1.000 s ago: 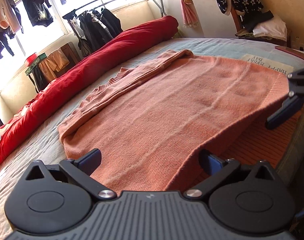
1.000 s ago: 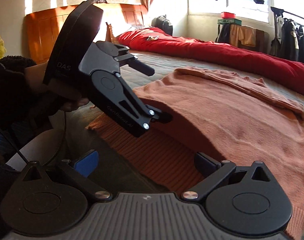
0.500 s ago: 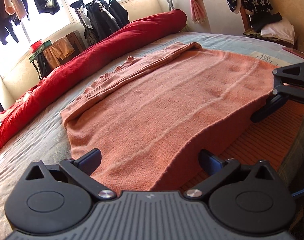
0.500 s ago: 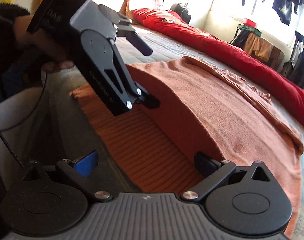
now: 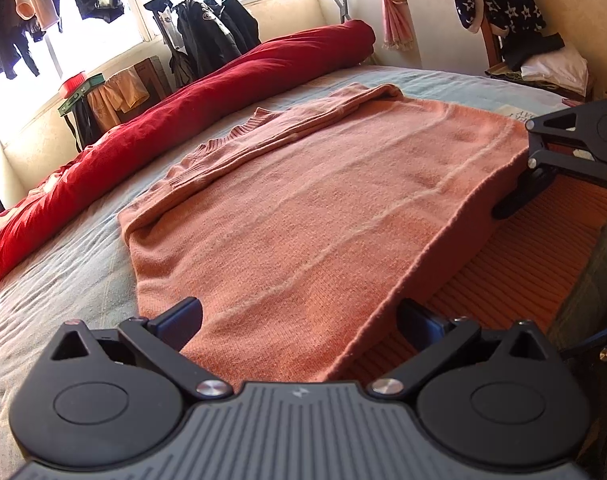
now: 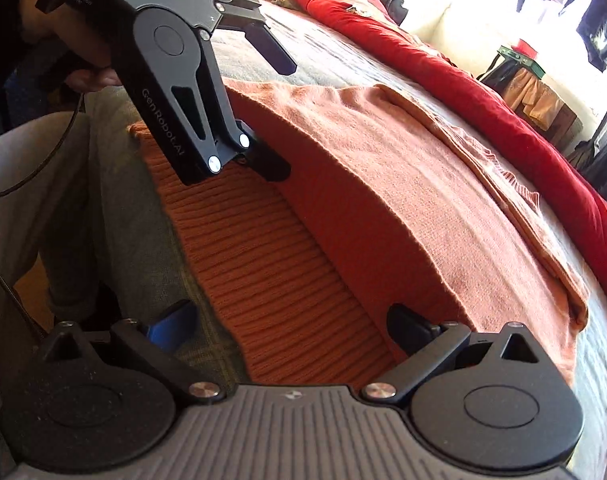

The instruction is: Fold clothes

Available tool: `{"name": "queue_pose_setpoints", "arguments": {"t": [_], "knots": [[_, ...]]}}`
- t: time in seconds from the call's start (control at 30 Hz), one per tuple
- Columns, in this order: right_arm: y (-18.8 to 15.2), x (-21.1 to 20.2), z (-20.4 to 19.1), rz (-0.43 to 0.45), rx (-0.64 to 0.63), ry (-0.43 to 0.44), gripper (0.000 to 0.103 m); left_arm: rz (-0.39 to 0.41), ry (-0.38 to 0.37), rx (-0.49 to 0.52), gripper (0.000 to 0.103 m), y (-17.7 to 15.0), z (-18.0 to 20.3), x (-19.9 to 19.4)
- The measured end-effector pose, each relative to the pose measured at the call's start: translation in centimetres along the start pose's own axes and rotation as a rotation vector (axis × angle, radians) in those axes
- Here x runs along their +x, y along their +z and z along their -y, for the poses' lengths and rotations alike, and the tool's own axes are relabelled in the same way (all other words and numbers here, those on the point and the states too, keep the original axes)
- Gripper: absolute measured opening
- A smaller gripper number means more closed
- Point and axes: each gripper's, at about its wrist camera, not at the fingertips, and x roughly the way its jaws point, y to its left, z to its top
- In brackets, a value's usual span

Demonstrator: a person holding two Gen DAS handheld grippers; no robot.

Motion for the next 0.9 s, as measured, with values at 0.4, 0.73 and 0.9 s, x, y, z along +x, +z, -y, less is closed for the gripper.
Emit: {"name": "queue_pose_setpoints", "arguments": {"t": [0.4, 0.73, 0.9], "knots": [[0.9, -0.4, -2.4, -0.022, -0.190, -0.095, 0.097, 0.003, 0.002, -0.020, 0.102, -0.3, -0.3, 0.3], [0.8, -1.3, -5.9, -0.026, -0.353, -0.203, 0.093, 0.019, 0.000, -0.030, 0.103, 0.2, -0.3, 0.5], [0.0, -1.5, -5.8, -0.067, -0.365, -0.261, 0.094, 0.021, -0.003, -0.033, 0.102, 0.2, -0.2, 0.6]]}}
